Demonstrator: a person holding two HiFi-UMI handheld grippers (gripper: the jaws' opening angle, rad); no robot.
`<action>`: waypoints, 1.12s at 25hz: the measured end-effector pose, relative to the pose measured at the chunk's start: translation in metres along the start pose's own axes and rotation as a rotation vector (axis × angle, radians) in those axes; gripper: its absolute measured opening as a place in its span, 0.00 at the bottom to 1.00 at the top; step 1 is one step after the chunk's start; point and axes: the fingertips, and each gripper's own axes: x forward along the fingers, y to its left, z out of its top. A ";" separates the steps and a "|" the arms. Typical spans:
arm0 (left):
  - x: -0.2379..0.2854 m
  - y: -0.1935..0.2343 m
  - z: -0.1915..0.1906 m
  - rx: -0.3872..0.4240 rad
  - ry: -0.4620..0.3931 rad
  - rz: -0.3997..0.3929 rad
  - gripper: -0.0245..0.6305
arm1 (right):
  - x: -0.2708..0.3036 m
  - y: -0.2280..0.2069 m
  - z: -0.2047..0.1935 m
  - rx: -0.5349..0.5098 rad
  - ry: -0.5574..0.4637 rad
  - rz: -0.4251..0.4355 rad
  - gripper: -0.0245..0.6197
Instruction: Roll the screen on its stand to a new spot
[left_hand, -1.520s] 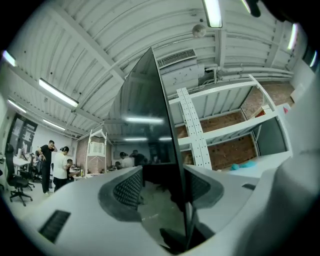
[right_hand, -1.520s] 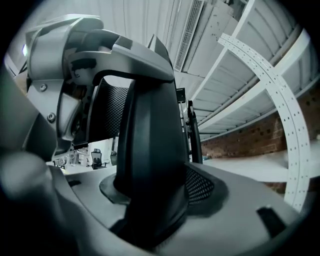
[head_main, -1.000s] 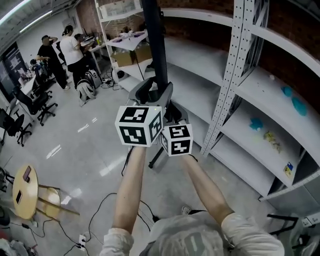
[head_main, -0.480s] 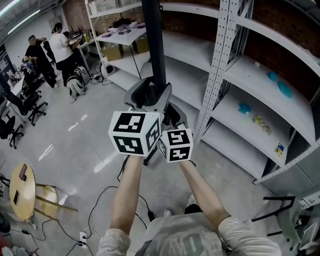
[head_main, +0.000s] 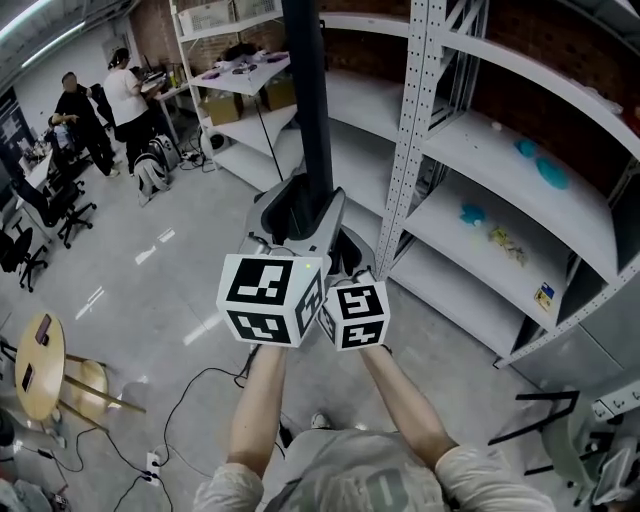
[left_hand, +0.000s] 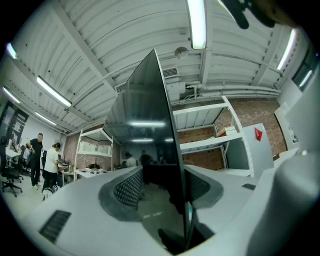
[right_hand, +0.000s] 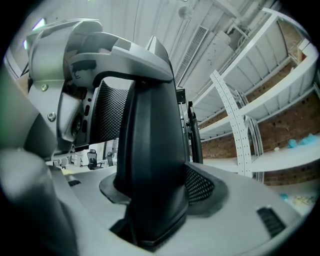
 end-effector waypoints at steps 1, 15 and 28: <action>-0.002 -0.013 0.001 0.000 -0.001 0.005 0.41 | -0.012 -0.004 0.001 0.000 0.001 0.006 0.45; -0.026 -0.196 0.016 -0.017 -0.028 0.047 0.41 | -0.179 -0.076 0.026 -0.013 0.005 0.081 0.45; -0.049 -0.342 0.034 -0.029 -0.066 -0.044 0.44 | -0.314 -0.129 0.048 -0.018 0.005 0.083 0.45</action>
